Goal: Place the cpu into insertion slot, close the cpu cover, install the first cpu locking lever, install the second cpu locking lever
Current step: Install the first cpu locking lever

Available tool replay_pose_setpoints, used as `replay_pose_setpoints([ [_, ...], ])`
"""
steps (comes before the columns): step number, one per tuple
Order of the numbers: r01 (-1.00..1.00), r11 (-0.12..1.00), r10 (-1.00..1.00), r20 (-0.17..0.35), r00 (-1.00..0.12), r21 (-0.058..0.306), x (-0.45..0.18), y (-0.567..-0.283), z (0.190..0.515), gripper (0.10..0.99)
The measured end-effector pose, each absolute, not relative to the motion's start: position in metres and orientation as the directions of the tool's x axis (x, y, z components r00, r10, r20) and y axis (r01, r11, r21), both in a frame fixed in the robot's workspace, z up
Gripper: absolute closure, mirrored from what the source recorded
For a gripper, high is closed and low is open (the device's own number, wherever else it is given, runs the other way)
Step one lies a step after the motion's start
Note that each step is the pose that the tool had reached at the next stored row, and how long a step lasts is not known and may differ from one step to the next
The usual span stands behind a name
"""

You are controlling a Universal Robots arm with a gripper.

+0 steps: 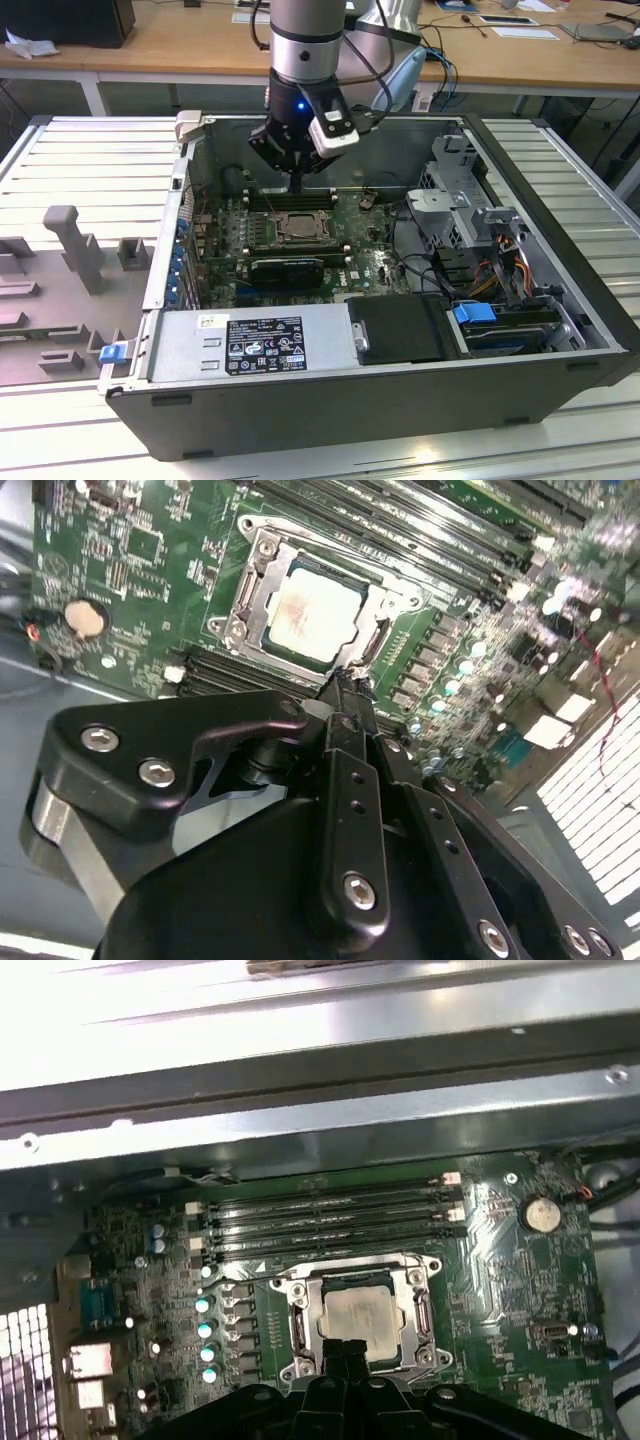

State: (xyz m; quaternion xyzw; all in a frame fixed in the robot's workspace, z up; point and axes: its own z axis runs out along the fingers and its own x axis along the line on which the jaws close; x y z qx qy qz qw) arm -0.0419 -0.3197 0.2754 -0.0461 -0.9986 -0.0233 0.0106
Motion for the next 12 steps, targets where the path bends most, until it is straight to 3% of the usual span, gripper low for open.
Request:
replay_pose_setpoints([
  [12,0.0,0.999,0.0,0.01,-1.0,0.046,-0.069,-0.32,0.274,0.98],
])
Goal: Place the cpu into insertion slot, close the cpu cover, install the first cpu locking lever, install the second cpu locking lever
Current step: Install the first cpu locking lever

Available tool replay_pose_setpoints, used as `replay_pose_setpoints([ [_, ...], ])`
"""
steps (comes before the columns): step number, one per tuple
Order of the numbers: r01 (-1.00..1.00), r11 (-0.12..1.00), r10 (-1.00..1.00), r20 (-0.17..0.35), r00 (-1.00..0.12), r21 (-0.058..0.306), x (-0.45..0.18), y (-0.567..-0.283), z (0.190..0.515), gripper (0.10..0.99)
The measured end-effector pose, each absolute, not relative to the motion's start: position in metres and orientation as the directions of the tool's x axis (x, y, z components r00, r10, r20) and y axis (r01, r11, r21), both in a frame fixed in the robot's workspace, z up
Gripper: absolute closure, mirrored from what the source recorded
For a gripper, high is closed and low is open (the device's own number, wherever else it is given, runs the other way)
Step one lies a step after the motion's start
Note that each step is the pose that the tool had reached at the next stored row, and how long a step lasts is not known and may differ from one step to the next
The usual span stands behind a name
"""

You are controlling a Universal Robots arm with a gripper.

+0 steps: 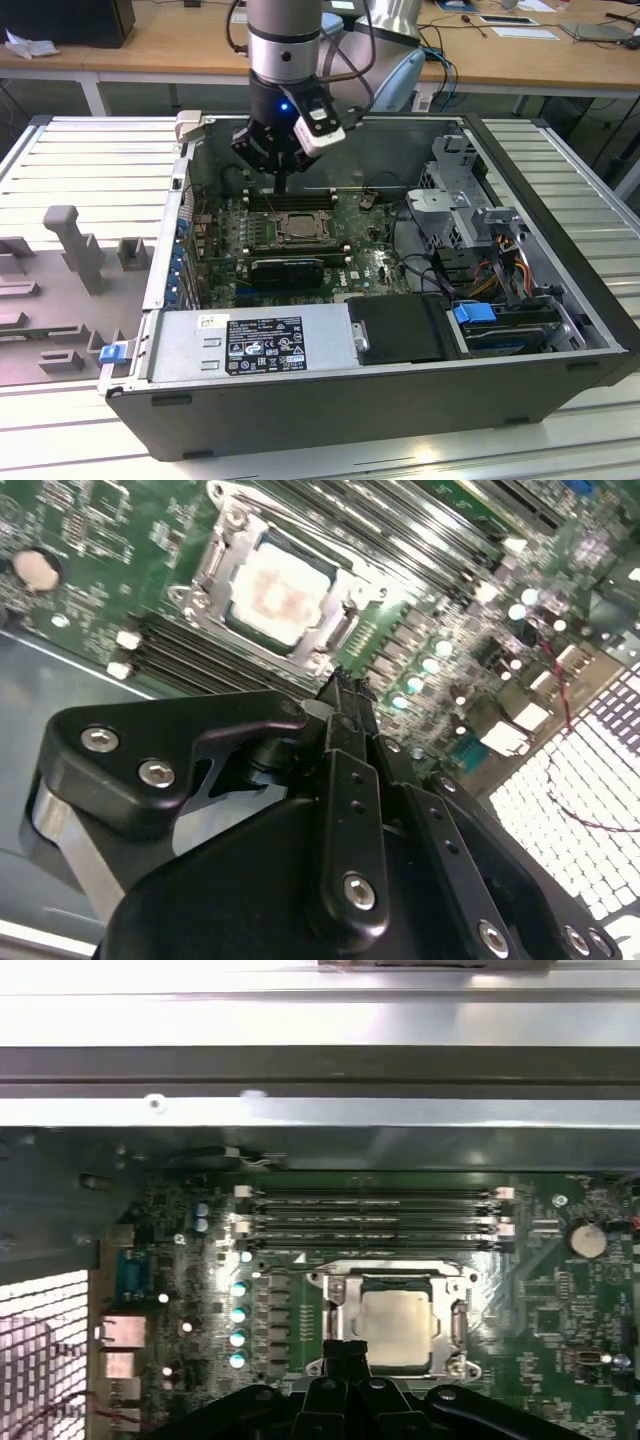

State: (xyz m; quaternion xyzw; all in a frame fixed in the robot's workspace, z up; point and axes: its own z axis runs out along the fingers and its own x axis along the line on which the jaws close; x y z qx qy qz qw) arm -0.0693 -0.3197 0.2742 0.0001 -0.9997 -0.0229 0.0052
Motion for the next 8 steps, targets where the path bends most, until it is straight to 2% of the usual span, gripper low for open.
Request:
replay_pose_setpoints([
  [8,0.0,0.999,-0.001,0.004,-1.0,0.046,-0.0791,-0.3197,0.2731,0.98],
])
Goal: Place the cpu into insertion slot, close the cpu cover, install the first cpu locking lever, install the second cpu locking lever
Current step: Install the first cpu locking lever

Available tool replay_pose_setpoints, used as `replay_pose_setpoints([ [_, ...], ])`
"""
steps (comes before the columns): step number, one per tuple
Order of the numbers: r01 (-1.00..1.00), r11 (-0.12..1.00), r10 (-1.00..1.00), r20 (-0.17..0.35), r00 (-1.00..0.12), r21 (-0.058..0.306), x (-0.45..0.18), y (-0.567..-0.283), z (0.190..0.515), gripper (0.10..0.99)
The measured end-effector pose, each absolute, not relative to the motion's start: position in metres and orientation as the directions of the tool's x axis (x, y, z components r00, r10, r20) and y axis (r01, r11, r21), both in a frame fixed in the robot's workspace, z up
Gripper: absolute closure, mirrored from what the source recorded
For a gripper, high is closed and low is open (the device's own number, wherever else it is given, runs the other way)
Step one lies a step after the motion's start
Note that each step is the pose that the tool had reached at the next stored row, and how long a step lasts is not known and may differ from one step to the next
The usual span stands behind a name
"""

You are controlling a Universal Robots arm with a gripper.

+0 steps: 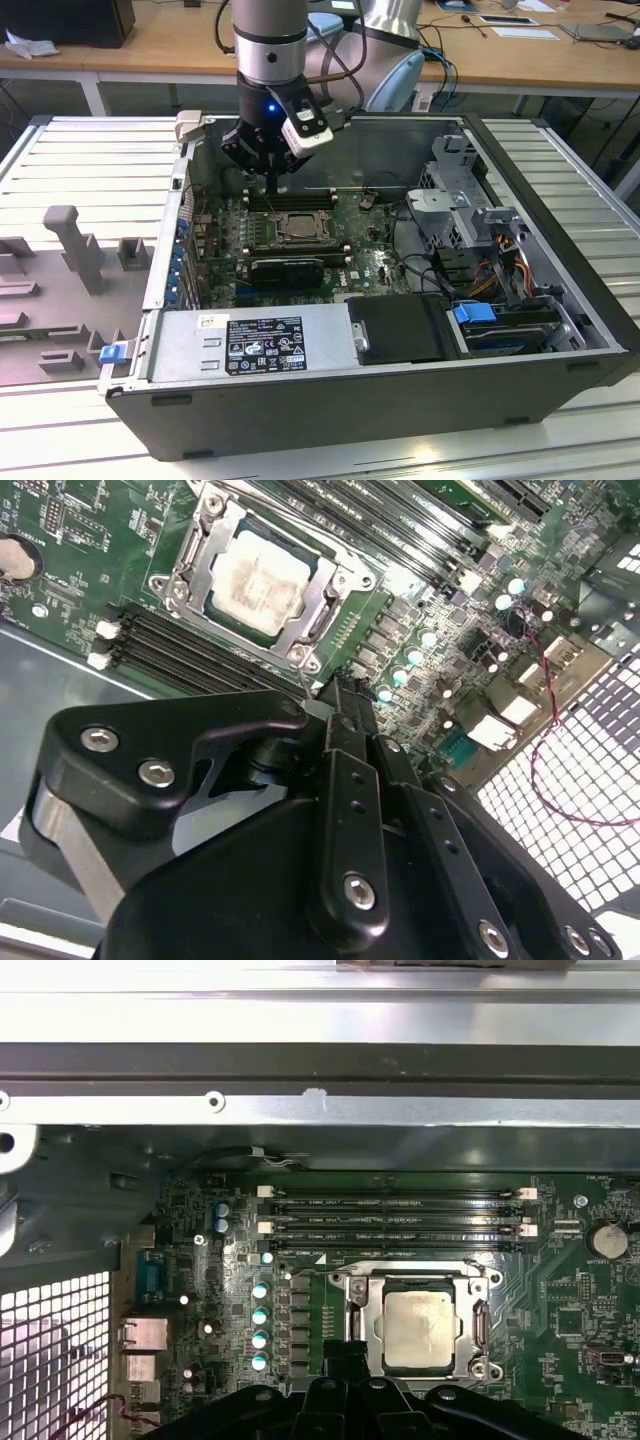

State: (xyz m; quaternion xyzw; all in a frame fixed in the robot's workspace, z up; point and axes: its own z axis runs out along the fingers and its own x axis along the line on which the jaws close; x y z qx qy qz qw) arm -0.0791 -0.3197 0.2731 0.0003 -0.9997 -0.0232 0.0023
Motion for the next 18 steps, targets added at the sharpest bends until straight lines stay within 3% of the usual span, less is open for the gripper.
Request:
replay_pose_setpoints([
  [18,-0.001,0.998,-0.001,-0.003,-1.0,0.068,-0.11,-0.308,0.259,0.98],
])
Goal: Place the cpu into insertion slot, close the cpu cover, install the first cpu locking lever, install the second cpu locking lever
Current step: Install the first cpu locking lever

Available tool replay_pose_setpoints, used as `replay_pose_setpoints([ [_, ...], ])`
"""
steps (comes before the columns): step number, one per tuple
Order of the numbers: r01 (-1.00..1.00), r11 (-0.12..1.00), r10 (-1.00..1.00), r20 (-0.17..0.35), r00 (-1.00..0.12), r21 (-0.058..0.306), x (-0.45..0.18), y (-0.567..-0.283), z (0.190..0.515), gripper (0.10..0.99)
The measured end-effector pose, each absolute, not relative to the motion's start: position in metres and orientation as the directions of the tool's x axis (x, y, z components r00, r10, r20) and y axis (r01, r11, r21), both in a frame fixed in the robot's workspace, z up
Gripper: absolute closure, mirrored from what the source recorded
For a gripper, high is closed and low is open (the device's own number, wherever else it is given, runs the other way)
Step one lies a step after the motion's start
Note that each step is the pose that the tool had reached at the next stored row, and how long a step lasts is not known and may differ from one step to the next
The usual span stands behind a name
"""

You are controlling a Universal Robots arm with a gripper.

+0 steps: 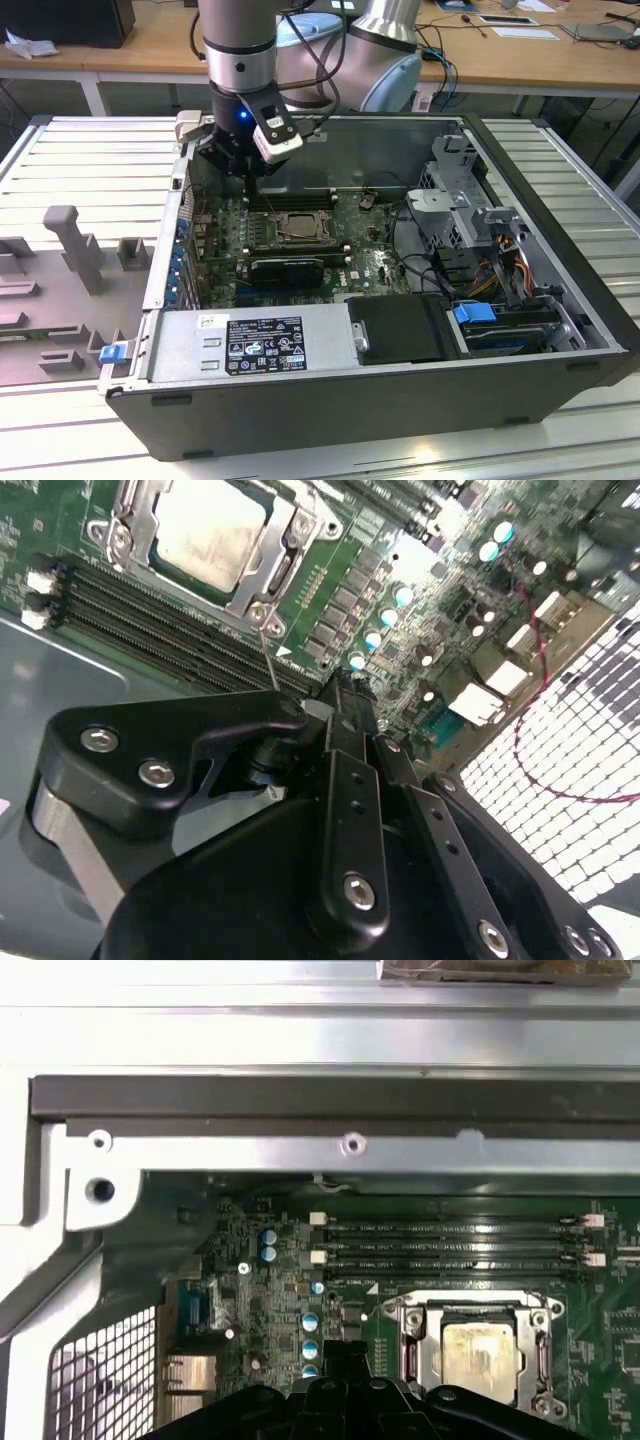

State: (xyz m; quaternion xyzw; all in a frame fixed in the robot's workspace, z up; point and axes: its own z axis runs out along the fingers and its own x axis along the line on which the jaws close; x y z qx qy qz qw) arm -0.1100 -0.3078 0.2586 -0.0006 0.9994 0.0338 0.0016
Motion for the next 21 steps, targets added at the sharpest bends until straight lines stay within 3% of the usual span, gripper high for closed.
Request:
replay_pose_setpoints([
  [5,-0.005,0.998,-0.005,-0.003,-1.0,0.069,-0.112,-0.296,0.256,0.98],
  [21,-0.005,0.998,-0.005,-0.003,-1.0,0.069,-0.093,-0.296,0.256,0.98],
])
